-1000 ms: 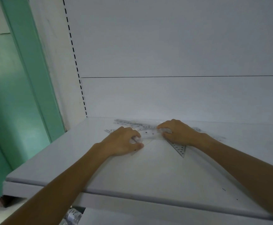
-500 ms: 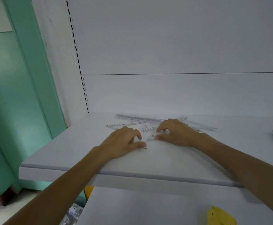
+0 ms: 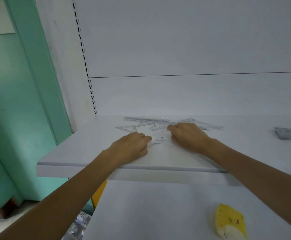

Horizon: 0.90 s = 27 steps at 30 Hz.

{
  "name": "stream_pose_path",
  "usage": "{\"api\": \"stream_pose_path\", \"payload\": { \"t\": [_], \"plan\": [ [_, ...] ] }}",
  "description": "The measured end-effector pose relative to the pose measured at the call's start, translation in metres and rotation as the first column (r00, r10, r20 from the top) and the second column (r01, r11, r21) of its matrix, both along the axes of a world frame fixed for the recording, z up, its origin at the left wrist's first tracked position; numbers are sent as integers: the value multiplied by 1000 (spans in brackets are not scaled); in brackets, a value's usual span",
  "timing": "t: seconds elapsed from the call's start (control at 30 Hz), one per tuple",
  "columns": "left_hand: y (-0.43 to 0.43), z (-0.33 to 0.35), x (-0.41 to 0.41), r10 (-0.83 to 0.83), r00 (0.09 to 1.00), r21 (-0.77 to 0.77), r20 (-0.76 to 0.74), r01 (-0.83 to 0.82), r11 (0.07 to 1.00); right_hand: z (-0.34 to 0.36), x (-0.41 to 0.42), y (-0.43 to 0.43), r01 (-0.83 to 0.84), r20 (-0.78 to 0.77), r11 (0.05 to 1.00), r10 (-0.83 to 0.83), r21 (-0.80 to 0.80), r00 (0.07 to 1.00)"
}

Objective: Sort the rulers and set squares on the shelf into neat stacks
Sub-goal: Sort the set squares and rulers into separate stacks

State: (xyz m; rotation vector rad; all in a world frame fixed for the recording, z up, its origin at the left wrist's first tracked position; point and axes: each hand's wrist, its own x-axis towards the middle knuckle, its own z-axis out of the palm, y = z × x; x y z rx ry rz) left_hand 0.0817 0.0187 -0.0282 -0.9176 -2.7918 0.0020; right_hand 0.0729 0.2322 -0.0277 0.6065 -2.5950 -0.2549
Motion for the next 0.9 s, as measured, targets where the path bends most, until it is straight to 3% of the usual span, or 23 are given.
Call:
{"api": "stream_pose_path", "payload": {
  "t": [0.1, 0.23, 0.4, 0.53, 0.7, 0.9],
  "plan": [
    [-3, 1, 5, -6, 998, 41, -68, 9, 999, 0, 14, 6, -37, -88, 981, 21, -188, 996],
    [-2, -2, 13, -38, 991, 176, -125, 59, 983, 3, 34, 17, -61, -154, 961, 20, -269, 988],
    [28, -4, 21, -83, 983, 285, -166, 128, 950, 2, 54, 46, 93, -140, 938, -147, -333, 979],
    [64, -6, 24, -228, 974, 460, 10, 198, 865, -5, 72, 80, 232, -8, 894, -254, -384, 967],
    [115, -13, 28, -340, 934, 440, 106, 262, 859, -5, 97, 134, 333, 68, 835, -339, -437, 938],
    [201, -7, 37, -405, 909, 433, 92, 330, 839, -6, 126, 220, 400, 59, 786, -424, -472, 904]
  ]
}}
